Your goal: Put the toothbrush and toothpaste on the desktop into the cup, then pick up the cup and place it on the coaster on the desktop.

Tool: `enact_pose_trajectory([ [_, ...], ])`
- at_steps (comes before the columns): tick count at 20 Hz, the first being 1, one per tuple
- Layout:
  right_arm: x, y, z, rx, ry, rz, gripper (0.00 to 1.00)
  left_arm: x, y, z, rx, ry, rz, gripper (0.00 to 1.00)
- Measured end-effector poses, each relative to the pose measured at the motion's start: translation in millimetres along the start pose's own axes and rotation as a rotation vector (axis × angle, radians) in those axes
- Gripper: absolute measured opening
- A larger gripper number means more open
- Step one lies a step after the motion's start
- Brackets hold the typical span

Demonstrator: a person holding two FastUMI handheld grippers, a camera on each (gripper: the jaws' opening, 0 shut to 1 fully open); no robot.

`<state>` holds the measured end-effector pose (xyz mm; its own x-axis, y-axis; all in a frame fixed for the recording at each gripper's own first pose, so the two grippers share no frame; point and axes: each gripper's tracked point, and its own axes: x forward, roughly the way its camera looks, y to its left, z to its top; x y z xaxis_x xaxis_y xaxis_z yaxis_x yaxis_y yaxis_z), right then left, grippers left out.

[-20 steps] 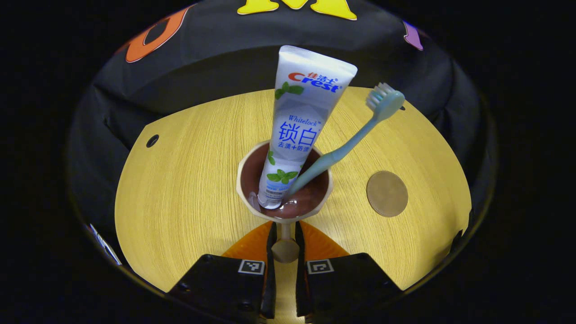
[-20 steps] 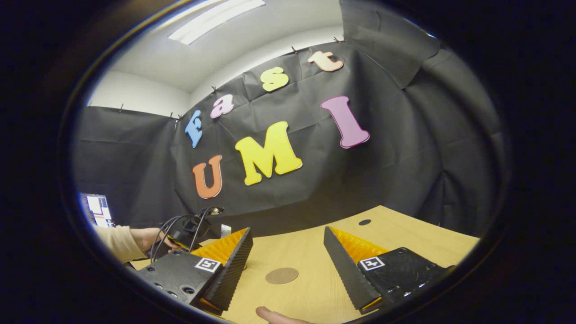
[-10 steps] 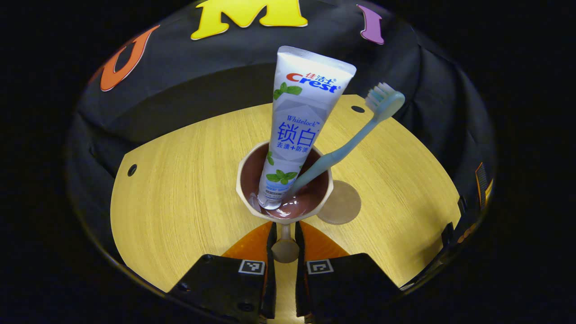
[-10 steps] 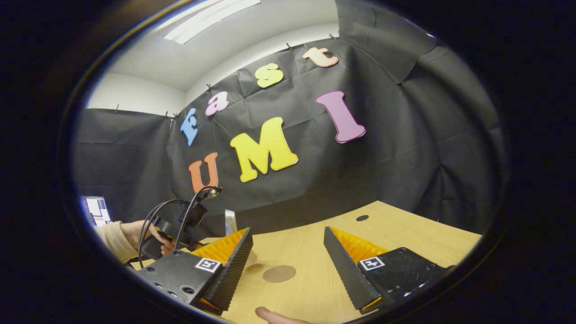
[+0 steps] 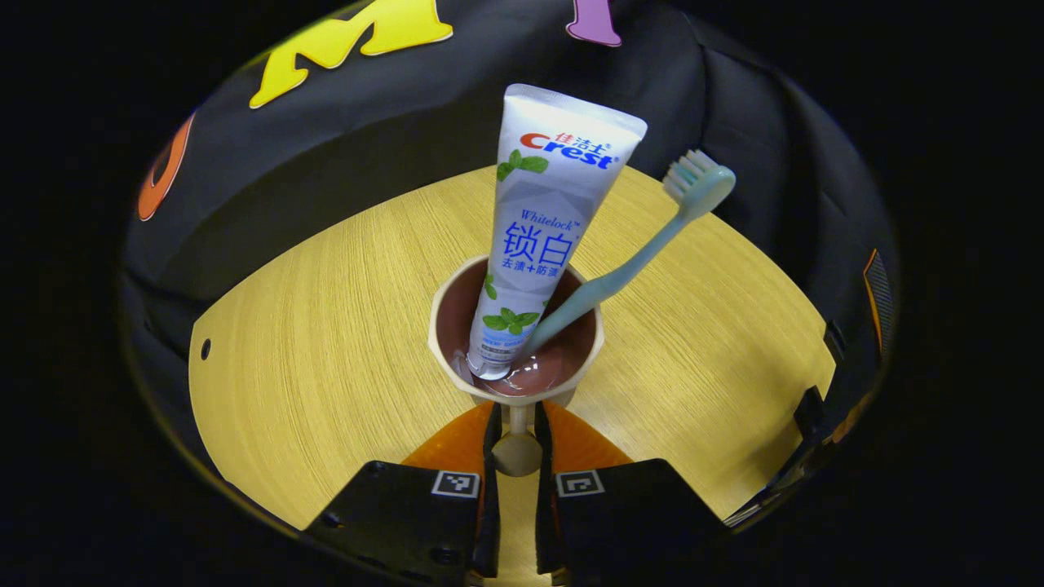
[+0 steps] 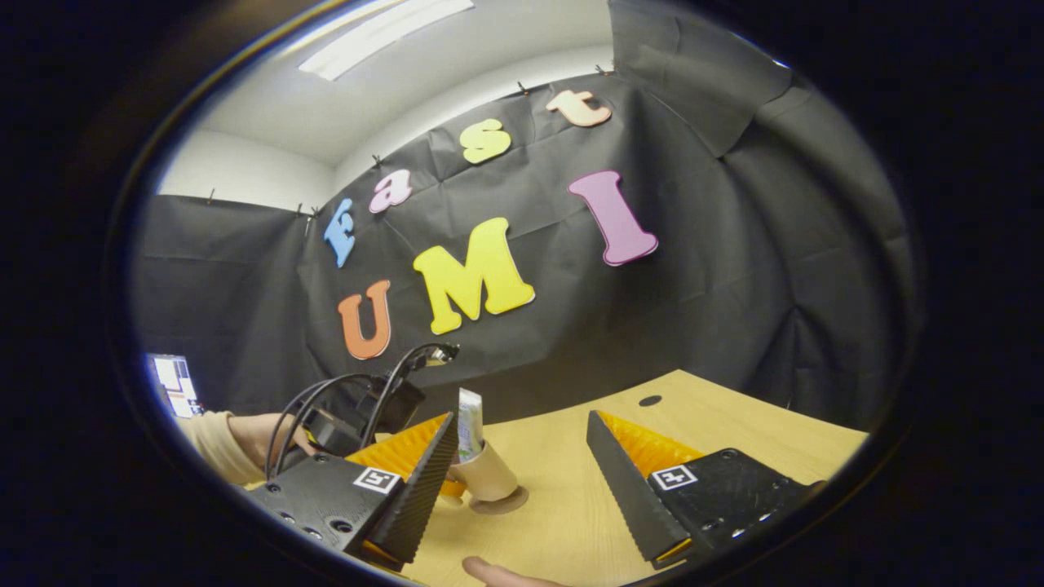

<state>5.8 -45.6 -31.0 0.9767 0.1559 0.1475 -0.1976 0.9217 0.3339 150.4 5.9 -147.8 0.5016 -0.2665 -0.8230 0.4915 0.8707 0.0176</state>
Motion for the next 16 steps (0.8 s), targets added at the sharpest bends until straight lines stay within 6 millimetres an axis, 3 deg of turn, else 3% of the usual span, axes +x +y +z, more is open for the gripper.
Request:
enact_pose_trajectory([
  [3,2,-6,0,0.009,0.001,-0.008,0.95,12,15,-12,0.003,0.059,0.017,0.22],
  [7,5,-9,-4,0.057,0.022,-0.006,0.95,4,39,6,0.000,-0.038,0.042,0.29],
  [9,7,-10,-5,0.069,0.032,-0.006,0.95,-6,55,16,-0.001,-0.095,0.073,0.40],
  [10,9,-11,-8,0.067,0.037,-0.008,0.95,-10,63,20,-0.010,-0.126,0.084,0.60],
  [11,10,-11,-9,0.062,0.041,-0.010,0.95,-13,70,23,-0.025,-0.151,0.088,0.59],
  [12,10,-11,-12,0.053,0.047,-0.014,0.95,-16,77,26,-0.043,-0.174,0.094,0.70],
  [13,12,-11,-14,0.043,0.053,-0.018,0.95,-27,55,16,-0.063,-0.205,0.096,0.75],
  [14,12,-11,-16,0.035,0.059,-0.023,0.96,-25,74,27,-0.090,-0.239,0.093,0.80],
  [16,12,-8,-18,0.025,0.065,-0.026,0.95,-40,78,36,-0.119,-0.317,0.099,0.83],
])
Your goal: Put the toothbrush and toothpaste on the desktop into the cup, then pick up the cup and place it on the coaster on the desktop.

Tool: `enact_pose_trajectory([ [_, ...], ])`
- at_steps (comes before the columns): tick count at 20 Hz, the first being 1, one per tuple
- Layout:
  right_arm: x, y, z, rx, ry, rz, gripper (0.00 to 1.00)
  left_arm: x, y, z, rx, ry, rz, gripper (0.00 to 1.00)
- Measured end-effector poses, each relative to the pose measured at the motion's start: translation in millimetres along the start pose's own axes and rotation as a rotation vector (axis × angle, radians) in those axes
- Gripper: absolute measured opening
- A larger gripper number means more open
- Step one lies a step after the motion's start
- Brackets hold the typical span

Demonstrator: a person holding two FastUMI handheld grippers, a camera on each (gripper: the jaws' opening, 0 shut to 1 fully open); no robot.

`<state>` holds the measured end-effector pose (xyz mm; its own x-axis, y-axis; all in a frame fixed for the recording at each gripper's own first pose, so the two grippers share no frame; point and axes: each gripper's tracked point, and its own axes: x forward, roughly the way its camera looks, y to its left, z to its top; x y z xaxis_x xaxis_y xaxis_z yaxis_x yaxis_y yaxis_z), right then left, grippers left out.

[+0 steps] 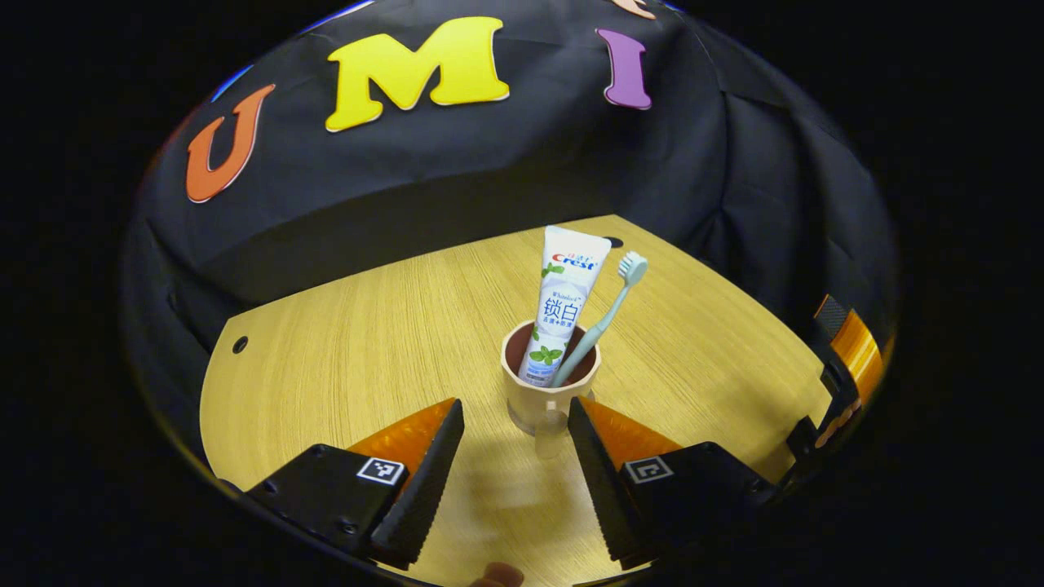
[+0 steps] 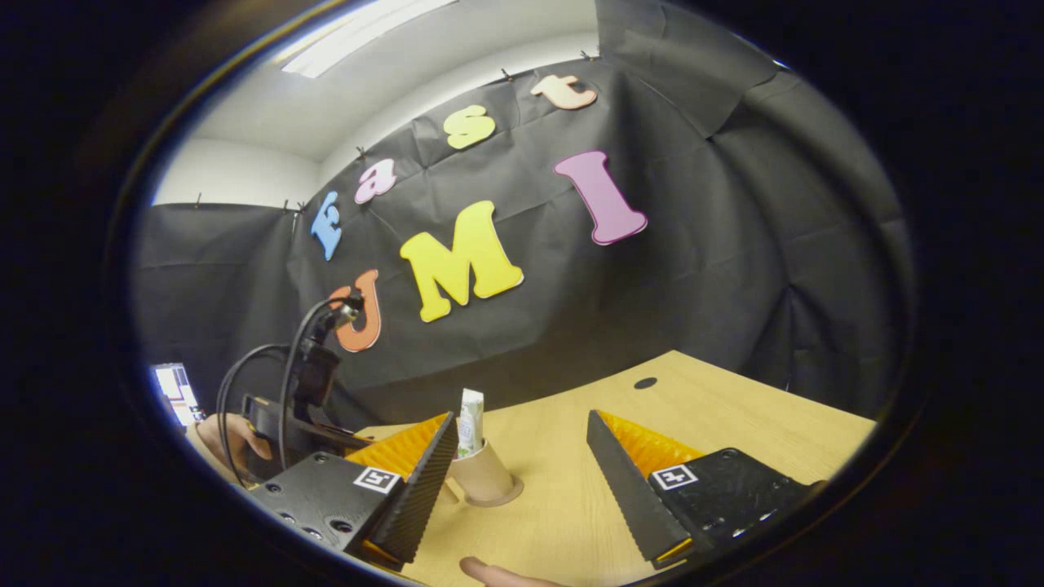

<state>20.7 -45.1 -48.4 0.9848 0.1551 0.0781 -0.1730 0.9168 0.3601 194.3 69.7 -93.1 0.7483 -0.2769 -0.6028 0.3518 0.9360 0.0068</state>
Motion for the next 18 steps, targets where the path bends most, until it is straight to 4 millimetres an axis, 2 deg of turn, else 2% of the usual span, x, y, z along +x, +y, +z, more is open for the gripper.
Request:
enact_pose_trajectory([
  [3,-4,7,0,-0.027,-0.007,-0.009,0.95,-23,9,15,-0.052,-0.156,0.041,0.83],
  [5,-7,16,-1,-0.071,-0.015,-0.009,0.92,-42,21,22,-0.104,-0.270,0.072,0.95],
  [6,-8,22,-3,-0.102,-0.016,-0.011,0.95,-51,25,19,-0.136,-0.313,0.086,1.00],
  [8,-12,32,-5,-0.168,-0.024,-0.012,0.95,-69,41,8,-0.171,-0.350,0.138,1.00],
  [11,-16,51,-9,-0.242,-0.042,-0.012,0.96,-101,75,2,-0.165,-0.441,0.245,1.00],
  [14,-18,66,-21,-0.295,-0.023,-0.019,0.96,-130,77,7,-0.147,-0.542,0.265,1.00],
  [18,-22,84,-26,-0.312,-0.033,-0.003,0.96,-154,75,17,-0.110,-0.608,0.290,1.00],
])
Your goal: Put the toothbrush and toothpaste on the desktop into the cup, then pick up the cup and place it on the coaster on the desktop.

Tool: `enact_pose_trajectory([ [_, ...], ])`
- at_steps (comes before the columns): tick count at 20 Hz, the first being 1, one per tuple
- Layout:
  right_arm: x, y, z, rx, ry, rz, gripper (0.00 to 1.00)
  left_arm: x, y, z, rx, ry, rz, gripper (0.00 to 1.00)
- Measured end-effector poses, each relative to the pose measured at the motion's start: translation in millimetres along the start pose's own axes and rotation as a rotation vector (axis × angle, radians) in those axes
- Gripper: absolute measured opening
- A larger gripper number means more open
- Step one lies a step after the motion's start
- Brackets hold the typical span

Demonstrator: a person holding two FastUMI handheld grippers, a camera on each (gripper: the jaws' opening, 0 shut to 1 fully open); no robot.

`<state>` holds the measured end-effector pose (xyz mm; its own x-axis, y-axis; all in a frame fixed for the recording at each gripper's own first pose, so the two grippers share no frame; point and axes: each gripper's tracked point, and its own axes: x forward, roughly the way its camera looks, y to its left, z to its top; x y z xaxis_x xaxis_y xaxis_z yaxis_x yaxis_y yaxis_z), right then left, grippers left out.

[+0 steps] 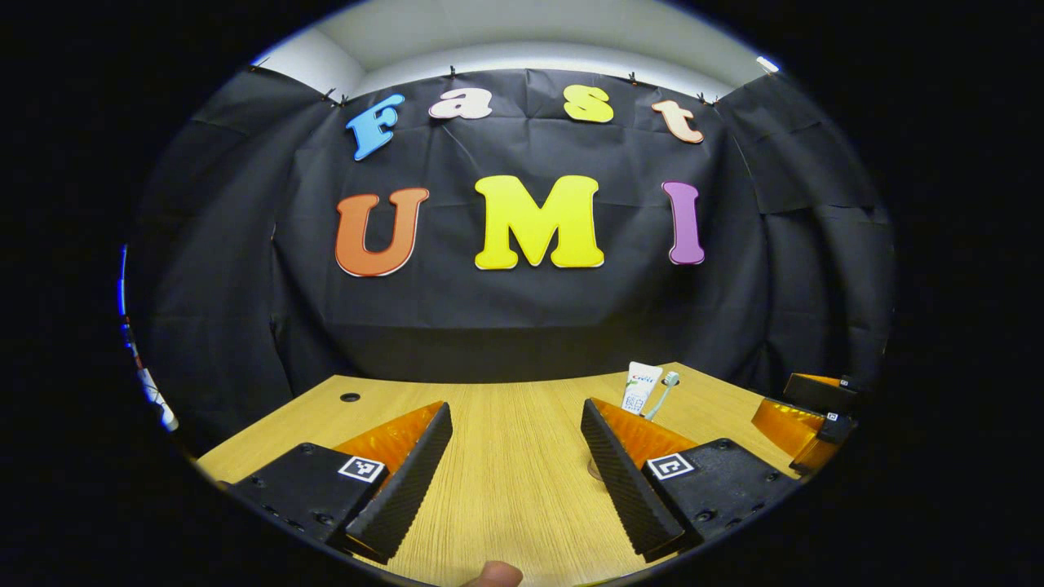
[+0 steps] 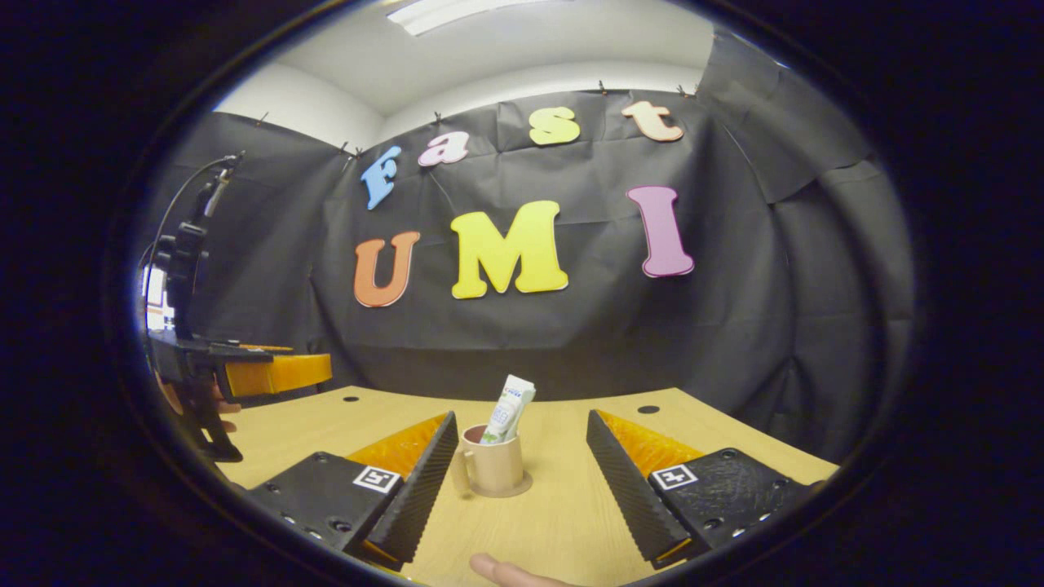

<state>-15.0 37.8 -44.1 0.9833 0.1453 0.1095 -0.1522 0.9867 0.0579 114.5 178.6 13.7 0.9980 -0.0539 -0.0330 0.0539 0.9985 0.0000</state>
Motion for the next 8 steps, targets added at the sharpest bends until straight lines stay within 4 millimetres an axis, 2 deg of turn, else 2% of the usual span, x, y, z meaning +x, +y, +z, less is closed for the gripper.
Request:
enact_pose_trajectory([
  [1,-1,1,1,-0.009,-0.002,-0.005,0.96,0,-2,4,-0.008,-0.016,-0.004,1.00],
  [5,-4,9,2,-0.022,-0.006,0.010,0.95,0,-3,-7,-0.033,0.023,-0.005,1.00],
  [8,-5,7,1,-0.036,-0.011,0.013,0.95,2,-1,-11,-0.057,0.034,0.003,1.00],
])
